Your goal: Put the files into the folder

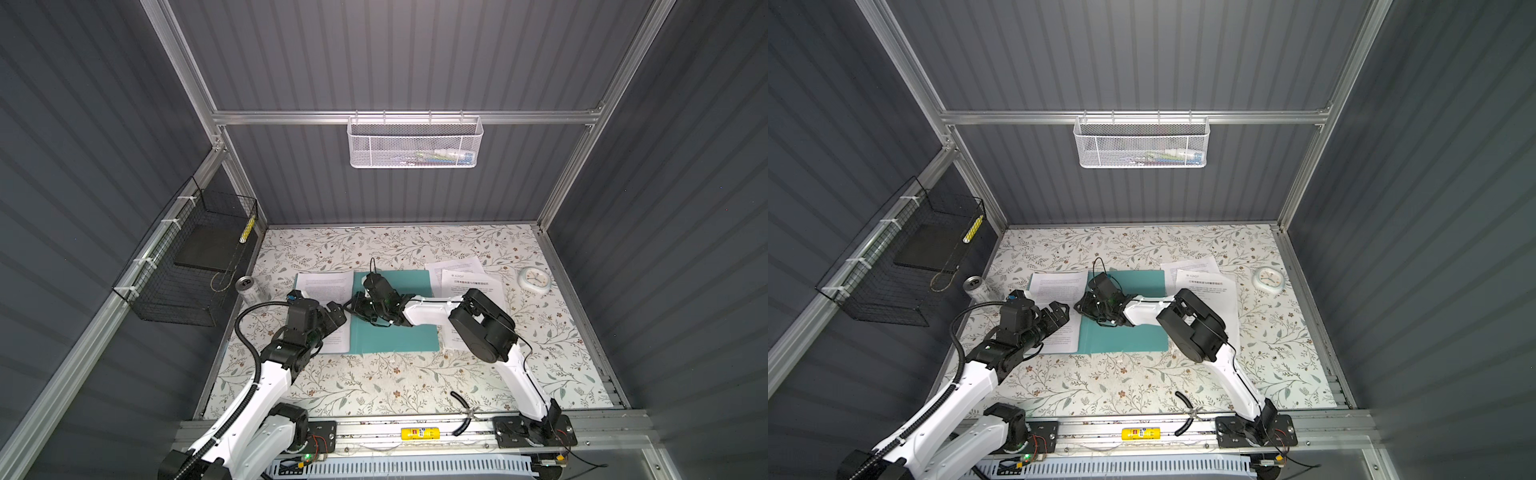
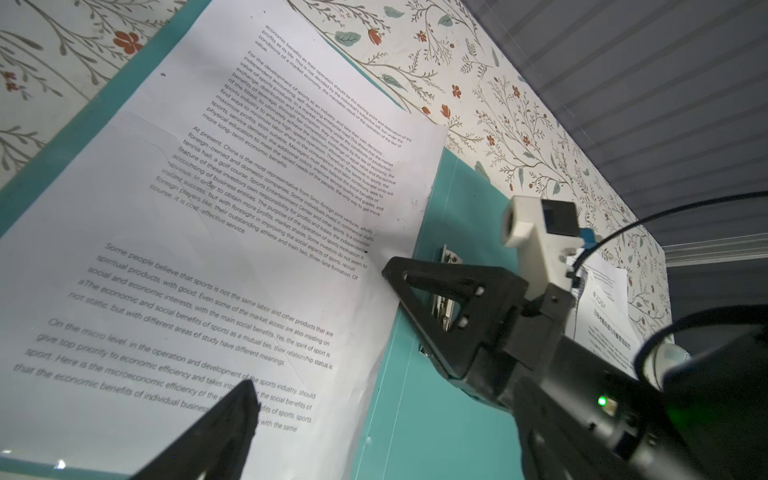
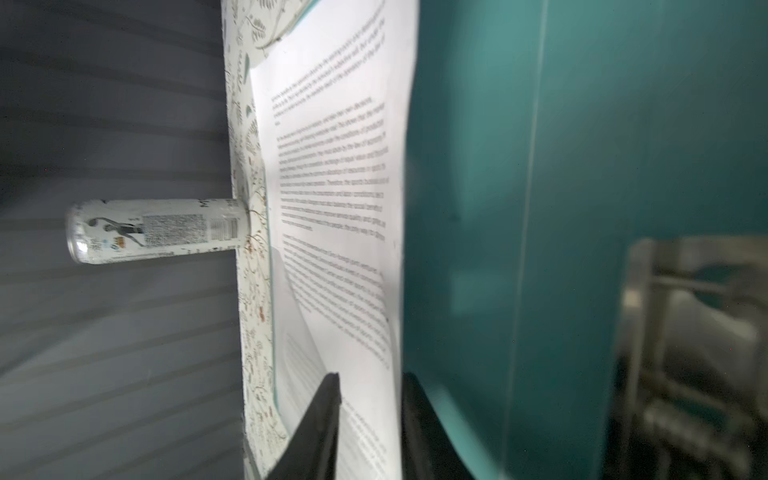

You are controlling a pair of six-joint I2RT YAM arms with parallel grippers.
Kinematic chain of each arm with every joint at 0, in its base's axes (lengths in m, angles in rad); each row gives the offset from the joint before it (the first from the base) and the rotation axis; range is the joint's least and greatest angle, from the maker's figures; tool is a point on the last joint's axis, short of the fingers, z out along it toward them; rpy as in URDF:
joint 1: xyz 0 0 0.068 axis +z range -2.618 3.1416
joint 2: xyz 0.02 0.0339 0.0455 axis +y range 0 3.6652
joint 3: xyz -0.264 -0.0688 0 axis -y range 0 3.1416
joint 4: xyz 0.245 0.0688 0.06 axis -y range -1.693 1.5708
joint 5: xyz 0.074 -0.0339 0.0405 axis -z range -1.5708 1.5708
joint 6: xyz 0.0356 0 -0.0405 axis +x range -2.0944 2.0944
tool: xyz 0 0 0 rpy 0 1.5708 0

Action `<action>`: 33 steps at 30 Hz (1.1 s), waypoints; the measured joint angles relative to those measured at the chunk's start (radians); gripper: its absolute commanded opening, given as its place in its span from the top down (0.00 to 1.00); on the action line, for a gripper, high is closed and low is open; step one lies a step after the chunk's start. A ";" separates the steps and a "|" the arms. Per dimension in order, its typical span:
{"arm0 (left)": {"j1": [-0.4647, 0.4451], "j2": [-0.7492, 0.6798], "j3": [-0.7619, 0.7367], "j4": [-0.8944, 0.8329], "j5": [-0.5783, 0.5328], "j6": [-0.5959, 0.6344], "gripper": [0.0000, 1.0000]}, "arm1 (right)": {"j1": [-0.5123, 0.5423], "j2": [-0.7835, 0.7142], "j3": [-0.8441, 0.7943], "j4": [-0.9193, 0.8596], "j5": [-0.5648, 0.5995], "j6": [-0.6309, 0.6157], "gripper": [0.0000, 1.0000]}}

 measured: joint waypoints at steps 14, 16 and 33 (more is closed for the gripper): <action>0.000 0.083 0.006 0.042 -0.002 0.038 0.04 | -0.091 -0.181 -0.026 -0.200 0.002 -0.206 0.77; 0.000 0.090 0.014 0.043 -0.001 0.043 0.04 | -0.090 -0.142 -0.004 -0.220 -0.027 -0.215 0.79; 0.000 0.091 0.029 0.050 0.002 0.061 0.05 | -0.054 0.038 0.126 -0.300 -0.185 -0.216 0.73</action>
